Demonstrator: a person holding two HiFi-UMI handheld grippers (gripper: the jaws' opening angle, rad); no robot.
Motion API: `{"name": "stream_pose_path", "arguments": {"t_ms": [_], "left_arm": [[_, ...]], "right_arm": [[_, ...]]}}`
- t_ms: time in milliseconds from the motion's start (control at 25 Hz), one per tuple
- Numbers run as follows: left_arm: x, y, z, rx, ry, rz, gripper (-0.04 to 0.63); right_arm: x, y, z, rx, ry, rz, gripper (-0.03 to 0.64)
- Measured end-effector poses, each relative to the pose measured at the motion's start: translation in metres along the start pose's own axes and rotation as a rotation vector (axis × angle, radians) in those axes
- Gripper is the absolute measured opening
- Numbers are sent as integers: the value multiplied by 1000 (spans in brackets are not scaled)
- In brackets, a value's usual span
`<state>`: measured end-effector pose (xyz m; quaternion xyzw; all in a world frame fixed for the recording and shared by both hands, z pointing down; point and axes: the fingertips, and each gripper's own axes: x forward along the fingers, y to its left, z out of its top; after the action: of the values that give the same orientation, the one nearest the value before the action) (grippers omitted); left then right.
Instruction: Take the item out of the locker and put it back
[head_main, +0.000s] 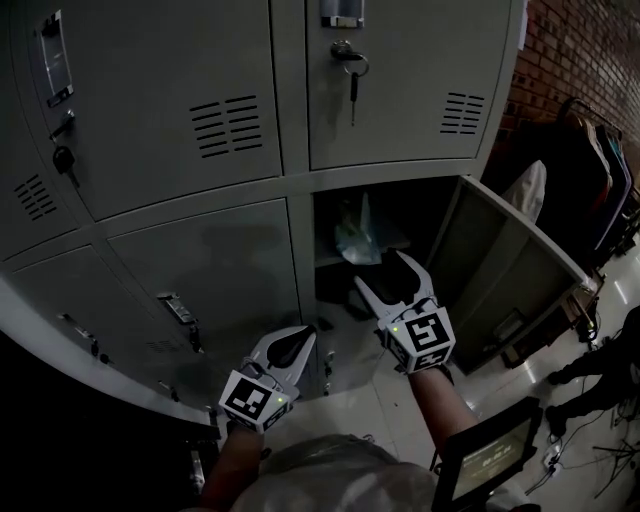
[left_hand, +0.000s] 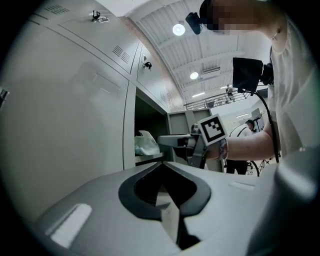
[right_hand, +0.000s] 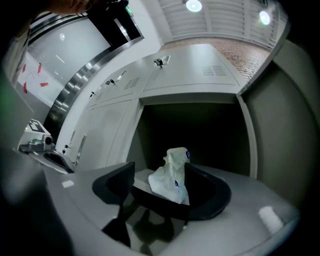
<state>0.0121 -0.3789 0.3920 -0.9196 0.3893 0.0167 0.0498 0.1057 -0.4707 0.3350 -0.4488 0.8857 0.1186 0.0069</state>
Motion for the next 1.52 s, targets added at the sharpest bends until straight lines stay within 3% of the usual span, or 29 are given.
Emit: {"name": "stream_pose_path", "arguments": {"t_ms": [280,360,440,520,840,1080,1280,1520], "left_arm": [[-7,16,-2,-3,12,18,5],[-8,19,-4,-5,19,24,5],[-8,22,-6,-9,21,31,5],[-10,26,-7,-15,25,38,5],[-22,33,-10,-46,24,35,5],[-48,28,-23,-93,11,23,5],[-81,-5,-33,-78,42,-6,5],[-125,-55,-11,-85,-3,-12,21]], "right_arm": [[37,-23,-14,51,49,-48,272],[43,-25,-21,58,73,-35,207],[48,-25,-28,60,102,-7,43],[49,-24,-29,54,111,11,10],[20,-9,0,23,25,0,2],[-34,28,10,31,-7,-31,2],[-82,71,16,72,-27,-33,2],[-143,112,38,91,-73,-3,2]]}}
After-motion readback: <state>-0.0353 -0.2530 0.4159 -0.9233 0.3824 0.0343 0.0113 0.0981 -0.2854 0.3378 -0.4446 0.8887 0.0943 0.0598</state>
